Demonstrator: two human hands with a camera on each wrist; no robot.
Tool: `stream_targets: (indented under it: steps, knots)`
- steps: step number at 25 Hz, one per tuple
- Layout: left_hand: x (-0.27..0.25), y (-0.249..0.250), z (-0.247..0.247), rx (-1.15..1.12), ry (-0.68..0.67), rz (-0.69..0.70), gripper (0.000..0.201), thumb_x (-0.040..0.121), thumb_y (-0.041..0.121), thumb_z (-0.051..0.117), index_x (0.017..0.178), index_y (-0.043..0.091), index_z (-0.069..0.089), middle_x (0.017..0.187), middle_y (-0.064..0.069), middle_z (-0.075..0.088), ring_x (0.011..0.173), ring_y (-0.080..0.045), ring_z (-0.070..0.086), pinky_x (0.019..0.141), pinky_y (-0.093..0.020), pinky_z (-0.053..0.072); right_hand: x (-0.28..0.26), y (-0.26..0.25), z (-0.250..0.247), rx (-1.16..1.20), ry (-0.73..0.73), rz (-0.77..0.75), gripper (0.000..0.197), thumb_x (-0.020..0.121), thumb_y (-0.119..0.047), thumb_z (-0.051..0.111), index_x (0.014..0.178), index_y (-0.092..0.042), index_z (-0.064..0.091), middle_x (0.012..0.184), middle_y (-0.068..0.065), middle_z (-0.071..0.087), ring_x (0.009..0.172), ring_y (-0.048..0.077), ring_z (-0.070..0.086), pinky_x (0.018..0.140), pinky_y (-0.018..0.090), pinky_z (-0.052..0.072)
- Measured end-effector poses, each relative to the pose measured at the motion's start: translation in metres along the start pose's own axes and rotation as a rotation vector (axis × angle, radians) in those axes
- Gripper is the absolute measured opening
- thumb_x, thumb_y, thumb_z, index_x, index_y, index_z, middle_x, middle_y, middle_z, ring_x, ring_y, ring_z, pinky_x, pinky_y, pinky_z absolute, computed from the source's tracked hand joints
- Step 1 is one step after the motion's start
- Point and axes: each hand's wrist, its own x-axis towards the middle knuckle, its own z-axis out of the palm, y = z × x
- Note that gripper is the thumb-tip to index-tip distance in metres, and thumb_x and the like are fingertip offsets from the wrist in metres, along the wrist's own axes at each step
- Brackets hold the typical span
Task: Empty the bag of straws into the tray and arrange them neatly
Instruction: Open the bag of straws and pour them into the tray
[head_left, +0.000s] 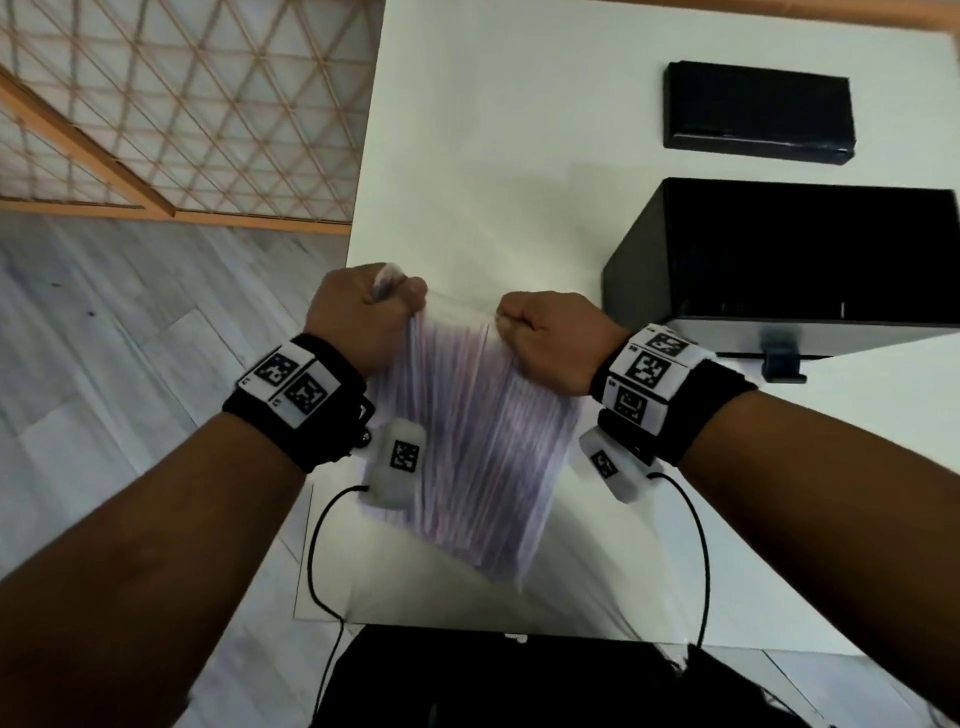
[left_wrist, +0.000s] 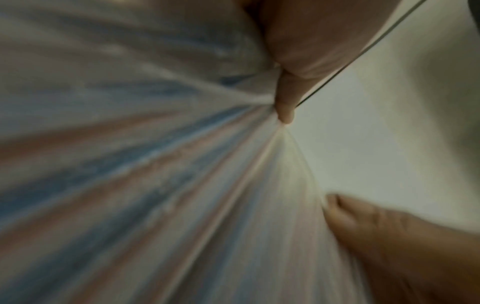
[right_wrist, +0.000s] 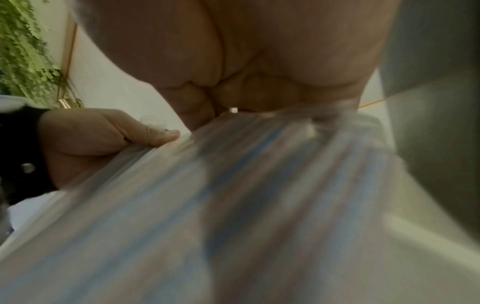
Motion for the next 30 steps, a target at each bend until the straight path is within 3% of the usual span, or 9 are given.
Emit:
stream_targets:
  steps: [6,11,15,18,21,22,25,28,30]
  knots:
    - [-0.004,0.01,0.0,0.012,0.007,0.165,0.038,0.098,0.024,0.064,0.079,-0.008,0.067,0.081,-0.031,0.067,0.07,-0.021,0.054,0.063,-0.033,0.039,-0.019,0.011,-0.009,0.048,0.029,0.034,0.023,0.102,-0.022,0.039,0.087,-0.015,0.054,0.081,0.0,0.059,0.082,0.024,0.055,0.071,0.031,0.041]
    - [-0.006,0.012,-0.017,-0.159,0.147,0.096,0.03,0.094,0.029,0.063,0.067,0.015,0.066,0.059,0.006,0.062,0.053,-0.006,0.052,0.06,-0.03,0.044,-0.03,0.007,-0.035,0.137,0.018,0.124,0.023,0.094,-0.009,0.045,0.09,-0.018,0.065,0.078,-0.008,0.061,0.073,0.018,0.059,0.069,0.025,0.045]
    - [-0.013,0.038,-0.031,-0.303,0.278,0.122,0.028,0.096,0.017,0.064,0.068,0.016,0.064,0.049,0.016,0.055,0.051,0.002,0.046,0.055,-0.02,0.041,-0.044,-0.015,-0.049,0.056,0.201,0.087,0.021,0.094,-0.011,0.049,0.087,-0.017,0.068,0.086,-0.003,0.063,0.086,0.018,0.06,0.07,0.024,0.039]
    - [-0.02,0.061,-0.027,-0.489,0.312,0.242,0.018,0.095,0.012,0.065,0.078,0.011,0.069,0.064,0.012,0.061,0.064,-0.004,0.054,0.064,-0.018,0.044,-0.056,-0.03,-0.075,0.144,0.519,-0.012,0.019,0.093,-0.013,0.055,0.089,-0.015,0.073,0.081,-0.004,0.064,0.078,0.012,0.058,0.069,0.022,0.042]
    - [-0.029,0.065,-0.001,-0.548,0.258,0.183,0.024,0.092,0.024,0.064,0.104,0.005,0.072,0.101,0.005,0.07,0.094,-0.003,0.064,0.086,-0.019,0.049,-0.054,-0.023,-0.081,0.311,0.522,0.096,0.017,0.094,-0.022,0.057,0.084,-0.028,0.071,0.067,-0.016,0.059,0.064,0.002,0.054,0.06,0.008,0.038]
    - [-0.03,0.065,0.006,-0.509,0.245,0.188,0.027,0.092,0.031,0.062,0.108,0.011,0.071,0.107,0.003,0.069,0.099,-0.005,0.063,0.09,-0.023,0.05,-0.051,-0.02,-0.078,0.359,0.496,0.144,0.016,0.092,-0.025,0.058,0.081,-0.03,0.069,0.065,-0.017,0.058,0.064,0.002,0.054,0.063,0.011,0.041]
    - [-0.031,0.077,0.015,-0.538,0.244,0.188,0.009,0.09,0.045,0.057,0.087,0.038,0.061,0.088,0.001,0.061,0.075,-0.013,0.054,0.072,-0.032,0.044,-0.048,-0.018,-0.077,0.683,0.454,0.256,0.02,0.087,-0.027,0.059,0.07,-0.026,0.069,0.064,-0.007,0.059,0.063,0.017,0.057,0.062,0.034,0.056]
    - [-0.036,0.083,0.013,-0.458,0.231,0.022,0.011,0.095,0.041,0.06,0.099,0.033,0.056,0.089,0.012,0.058,0.077,-0.007,0.054,0.074,-0.03,0.042,-0.055,-0.023,-0.081,1.017,0.307,0.337,0.022,0.095,-0.017,0.059,0.072,-0.016,0.061,0.081,0.008,0.055,0.066,0.027,0.061,0.053,0.046,0.058]
    - [-0.041,0.075,0.013,-0.235,0.097,-0.118,0.021,0.101,0.038,0.054,0.115,0.027,0.064,0.102,0.009,0.065,0.092,-0.013,0.061,0.08,-0.029,0.045,-0.059,-0.025,-0.078,1.042,0.301,0.329,0.021,0.094,-0.006,0.061,0.074,-0.01,0.056,0.075,0.005,0.053,0.052,0.016,0.063,0.054,0.051,0.061]
